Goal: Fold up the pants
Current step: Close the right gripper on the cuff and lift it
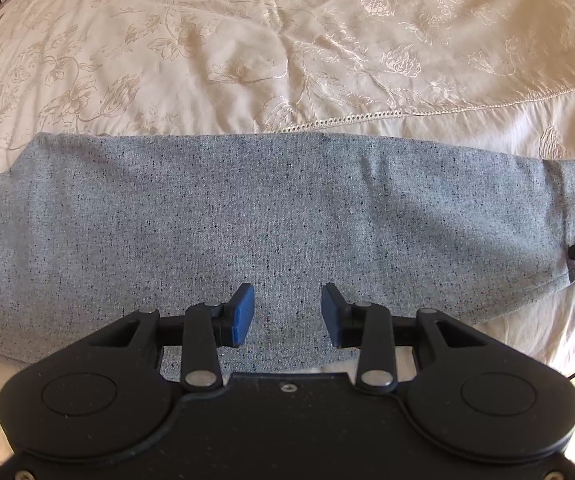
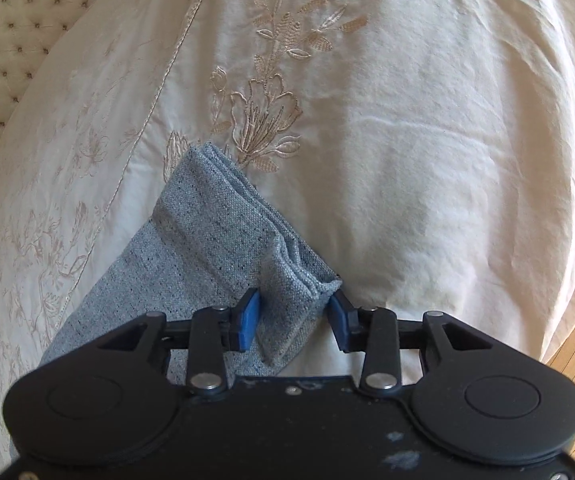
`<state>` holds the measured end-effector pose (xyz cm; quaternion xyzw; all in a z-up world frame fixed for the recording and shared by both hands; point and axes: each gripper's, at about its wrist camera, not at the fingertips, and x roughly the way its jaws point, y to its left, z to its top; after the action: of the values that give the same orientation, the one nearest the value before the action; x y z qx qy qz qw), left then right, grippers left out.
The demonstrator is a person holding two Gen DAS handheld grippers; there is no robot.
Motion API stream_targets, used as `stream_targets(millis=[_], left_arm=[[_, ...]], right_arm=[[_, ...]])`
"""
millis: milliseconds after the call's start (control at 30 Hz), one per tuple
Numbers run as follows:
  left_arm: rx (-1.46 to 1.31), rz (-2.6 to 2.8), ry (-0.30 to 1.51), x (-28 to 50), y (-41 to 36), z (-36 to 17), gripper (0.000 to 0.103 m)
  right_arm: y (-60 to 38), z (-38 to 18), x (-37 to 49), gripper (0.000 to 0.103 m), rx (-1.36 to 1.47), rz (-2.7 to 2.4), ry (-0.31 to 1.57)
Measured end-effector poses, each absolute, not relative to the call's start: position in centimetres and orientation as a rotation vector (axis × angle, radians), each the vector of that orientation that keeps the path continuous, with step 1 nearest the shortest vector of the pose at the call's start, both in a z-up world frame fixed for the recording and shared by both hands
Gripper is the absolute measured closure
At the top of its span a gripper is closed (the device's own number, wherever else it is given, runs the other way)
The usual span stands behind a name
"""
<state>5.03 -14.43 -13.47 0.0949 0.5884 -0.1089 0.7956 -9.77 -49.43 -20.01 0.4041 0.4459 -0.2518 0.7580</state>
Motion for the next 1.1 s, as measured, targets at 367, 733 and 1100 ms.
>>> stream_targets(millis=[367,733,1100], left_arm=[[0.209,-0.242,1.267,5.9,-15.4,-13.8,0.057],[0.21,-0.259,1.285,7.9,-17.0,-15.0,0.057],[0.083,-0.243,1.388,13.9,-19.4,-19.2,0.075]], right_arm=[[-50.3,-20.7,-9.3,0.061,0.891,-0.561,0.939],[-51.2,-19.5,-7.9,0.093,0.799,-0.44,0.969],[-51.0,-16.1,-8.1,0.093,0.75,-0.37,0.945]])
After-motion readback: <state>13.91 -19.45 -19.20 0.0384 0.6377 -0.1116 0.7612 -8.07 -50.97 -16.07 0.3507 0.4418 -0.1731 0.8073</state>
